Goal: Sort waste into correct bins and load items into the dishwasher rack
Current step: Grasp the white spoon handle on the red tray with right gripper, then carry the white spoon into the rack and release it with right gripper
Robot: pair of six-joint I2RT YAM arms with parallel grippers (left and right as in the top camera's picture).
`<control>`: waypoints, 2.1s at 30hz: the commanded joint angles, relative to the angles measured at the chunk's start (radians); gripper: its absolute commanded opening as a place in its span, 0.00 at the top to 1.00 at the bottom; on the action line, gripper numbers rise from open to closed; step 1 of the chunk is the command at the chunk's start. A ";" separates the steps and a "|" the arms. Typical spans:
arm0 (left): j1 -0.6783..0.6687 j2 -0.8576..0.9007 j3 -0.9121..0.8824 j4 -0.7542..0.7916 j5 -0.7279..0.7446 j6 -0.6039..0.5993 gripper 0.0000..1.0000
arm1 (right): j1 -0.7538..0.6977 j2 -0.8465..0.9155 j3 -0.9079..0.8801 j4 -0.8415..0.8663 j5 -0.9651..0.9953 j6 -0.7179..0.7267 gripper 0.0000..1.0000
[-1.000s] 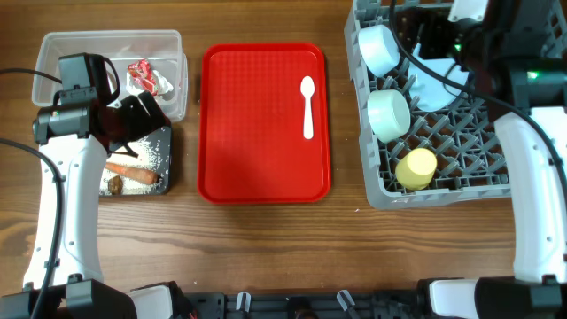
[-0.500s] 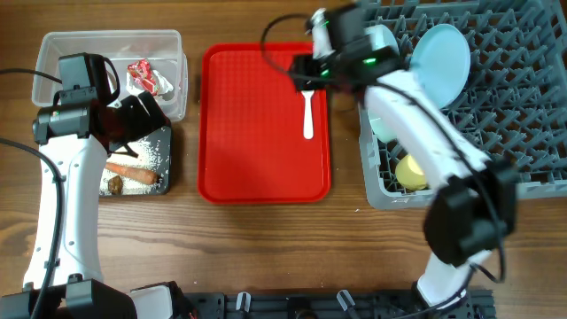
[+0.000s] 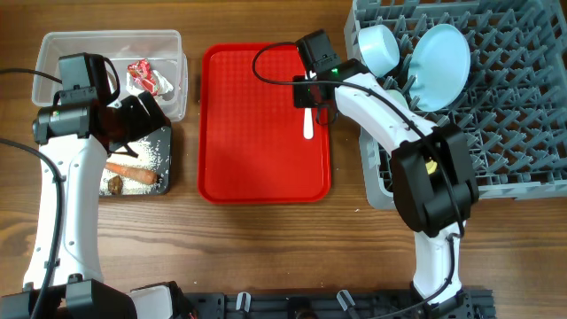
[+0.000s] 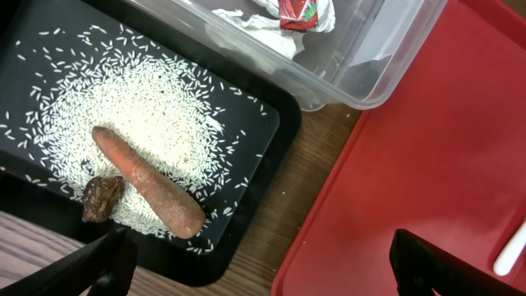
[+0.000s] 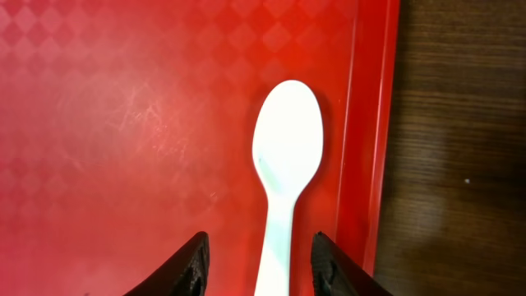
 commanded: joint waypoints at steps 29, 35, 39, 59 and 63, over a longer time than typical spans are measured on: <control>0.004 0.006 0.018 0.003 0.008 0.002 0.00 | -0.006 0.137 -0.008 0.029 0.061 -0.014 0.95; 0.004 0.007 0.018 0.003 0.008 0.002 0.00 | -0.006 0.093 0.012 -0.012 0.061 -0.013 0.96; 0.004 0.007 0.018 0.003 0.008 0.002 0.00 | -0.006 0.000 0.016 -0.039 0.061 -0.013 0.96; 0.004 0.007 0.018 0.003 0.008 0.002 0.00 | -0.248 -0.487 0.016 -0.349 0.237 0.051 0.96; 0.004 0.006 0.018 0.003 0.008 0.002 0.00 | -0.360 -0.484 0.005 -0.436 0.234 0.265 0.96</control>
